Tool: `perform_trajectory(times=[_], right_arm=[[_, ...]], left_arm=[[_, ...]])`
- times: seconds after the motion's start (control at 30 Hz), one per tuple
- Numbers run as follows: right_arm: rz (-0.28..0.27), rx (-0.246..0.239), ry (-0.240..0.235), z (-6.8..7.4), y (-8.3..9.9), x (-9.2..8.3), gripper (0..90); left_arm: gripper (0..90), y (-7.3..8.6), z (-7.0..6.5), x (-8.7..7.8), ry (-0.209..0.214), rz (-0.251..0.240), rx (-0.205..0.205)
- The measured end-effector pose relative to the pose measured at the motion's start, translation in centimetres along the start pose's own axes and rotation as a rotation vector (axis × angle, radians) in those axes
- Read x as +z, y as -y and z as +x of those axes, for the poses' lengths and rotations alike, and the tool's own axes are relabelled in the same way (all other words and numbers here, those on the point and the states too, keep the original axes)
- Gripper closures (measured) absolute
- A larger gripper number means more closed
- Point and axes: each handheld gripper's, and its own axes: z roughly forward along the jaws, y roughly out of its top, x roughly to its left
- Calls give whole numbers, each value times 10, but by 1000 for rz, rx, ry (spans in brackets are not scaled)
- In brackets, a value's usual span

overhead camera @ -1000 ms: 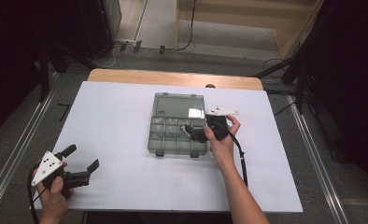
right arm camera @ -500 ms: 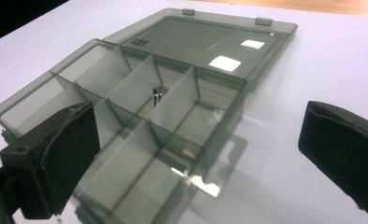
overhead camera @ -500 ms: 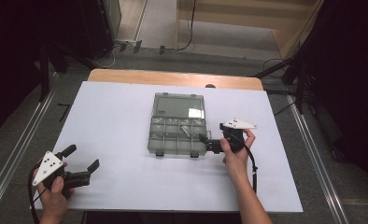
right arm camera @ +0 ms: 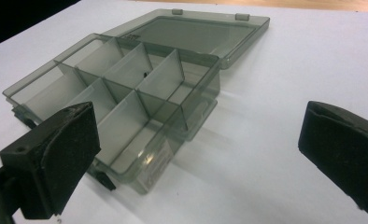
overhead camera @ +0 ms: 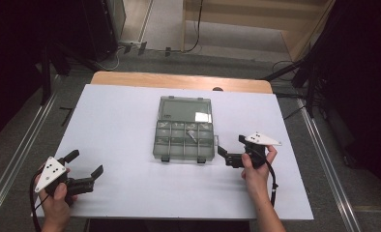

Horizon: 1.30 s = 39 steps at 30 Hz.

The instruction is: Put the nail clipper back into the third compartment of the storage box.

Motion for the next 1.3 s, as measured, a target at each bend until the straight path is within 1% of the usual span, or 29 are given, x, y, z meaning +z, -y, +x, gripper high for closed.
perform_trajectory(times=[0.07, 0.13, 0.2, 0.27, 0.4, 0.77, 0.97, 1.3], right_arm=[[5, 2, 9, -2, 4, -4, 0], [0, 5, 7, -4, 7, -8, 0], [-6, 14, 16, -7, 12, -14, 0], [-12, 9, 21, -9, 15, -19, 0], [-18, 24, 30, -14, 21, -28, 0], [-34, 27, 54, -27, 31, -53, 0], [-44, 41, 59, -34, 37, -65, 0], [-63, 52, 89, -44, 48, -88, 0]], left_arm=[[0, 0, 0, 0, -1, 2, 2], [0, 0, 0, 0, -1, 1, 2], [0, 0, 0, 0, 0, 1, 1], [0, 0, 0, 0, 2, 0, -1], [0, 0, 0, 0, -2, 2, 2], [0, 0, -1, 1, -6, 0, 0], [0, 0, -1, 1, -8, 3, 1], [0, 0, -1, 1, -12, 3, 1]])
